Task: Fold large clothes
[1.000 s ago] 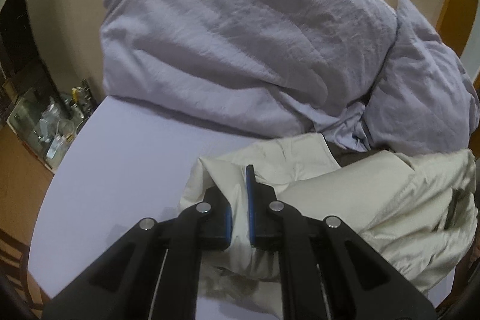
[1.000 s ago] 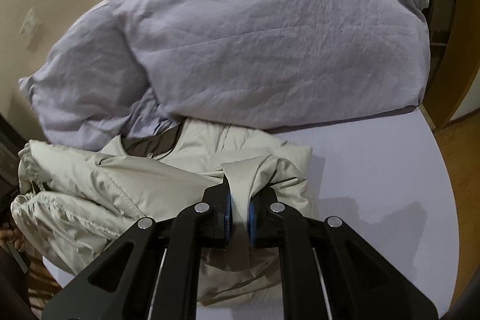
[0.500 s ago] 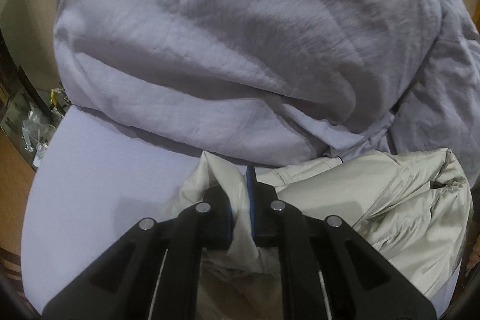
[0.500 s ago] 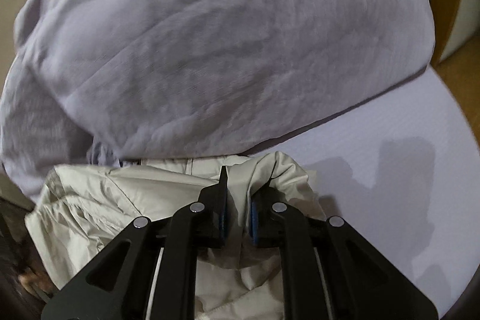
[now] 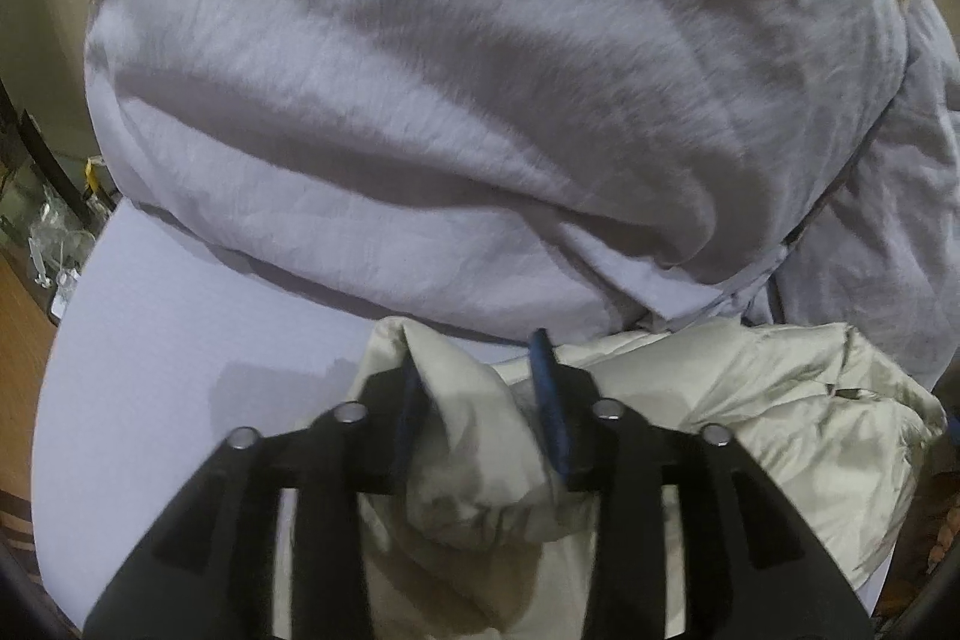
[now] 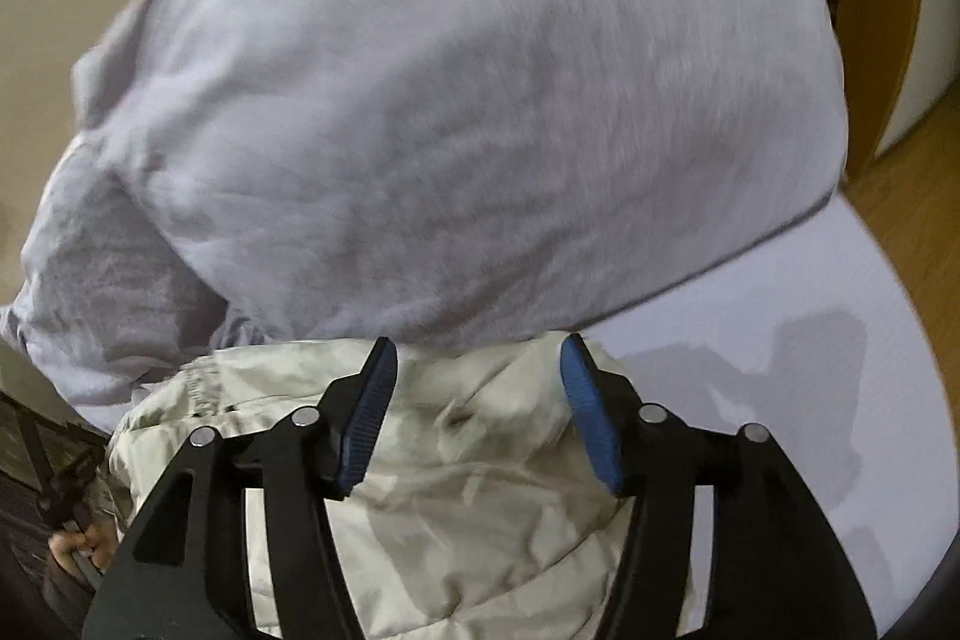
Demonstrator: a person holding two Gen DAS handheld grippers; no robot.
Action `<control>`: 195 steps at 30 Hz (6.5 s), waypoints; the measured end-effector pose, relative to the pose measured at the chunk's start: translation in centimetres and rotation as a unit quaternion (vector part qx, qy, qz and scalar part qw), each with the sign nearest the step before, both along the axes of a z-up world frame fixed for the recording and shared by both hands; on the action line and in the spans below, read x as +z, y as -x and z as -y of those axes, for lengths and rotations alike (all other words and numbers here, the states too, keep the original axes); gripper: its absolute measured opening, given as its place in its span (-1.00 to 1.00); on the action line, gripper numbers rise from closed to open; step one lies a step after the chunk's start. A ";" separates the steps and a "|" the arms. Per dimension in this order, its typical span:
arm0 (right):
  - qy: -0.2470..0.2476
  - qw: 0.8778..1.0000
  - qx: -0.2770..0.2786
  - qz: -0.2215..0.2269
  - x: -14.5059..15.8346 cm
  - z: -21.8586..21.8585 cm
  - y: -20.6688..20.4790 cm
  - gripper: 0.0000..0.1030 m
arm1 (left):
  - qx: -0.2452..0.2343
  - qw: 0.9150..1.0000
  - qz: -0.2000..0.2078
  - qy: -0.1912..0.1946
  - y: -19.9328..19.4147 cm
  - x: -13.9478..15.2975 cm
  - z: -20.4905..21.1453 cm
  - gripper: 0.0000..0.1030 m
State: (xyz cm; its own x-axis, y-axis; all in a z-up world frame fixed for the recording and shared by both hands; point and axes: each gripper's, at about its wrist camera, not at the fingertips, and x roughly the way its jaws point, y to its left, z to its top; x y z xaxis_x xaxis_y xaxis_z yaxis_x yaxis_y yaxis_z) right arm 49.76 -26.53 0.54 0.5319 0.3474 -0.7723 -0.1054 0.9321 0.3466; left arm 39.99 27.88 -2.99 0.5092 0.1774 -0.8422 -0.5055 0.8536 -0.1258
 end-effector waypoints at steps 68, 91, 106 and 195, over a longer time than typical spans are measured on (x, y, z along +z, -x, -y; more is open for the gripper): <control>0.060 0.989 0.128 0.043 -6.3 -17.5 5.0 -0.01 | -0.090 0.993 0.016 -0.078 -1.2 -5.9 13.9 0.38; 0.137 0.980 0.108 0.093 -10.8 -22.5 3.9 0.21 | -0.075 0.993 0.031 -0.082 -0.7 -10.2 13.5 0.43; 0.128 0.984 0.095 0.074 -7.3 -15.6 4.6 0.54 | -0.076 0.994 0.026 -0.071 1.6 -6.4 13.2 0.43; -0.043 0.985 -0.114 -0.125 -19.1 -1.5 4.4 0.61 | 0.060 0.996 -0.052 0.046 11.9 -12.3 5.6 0.60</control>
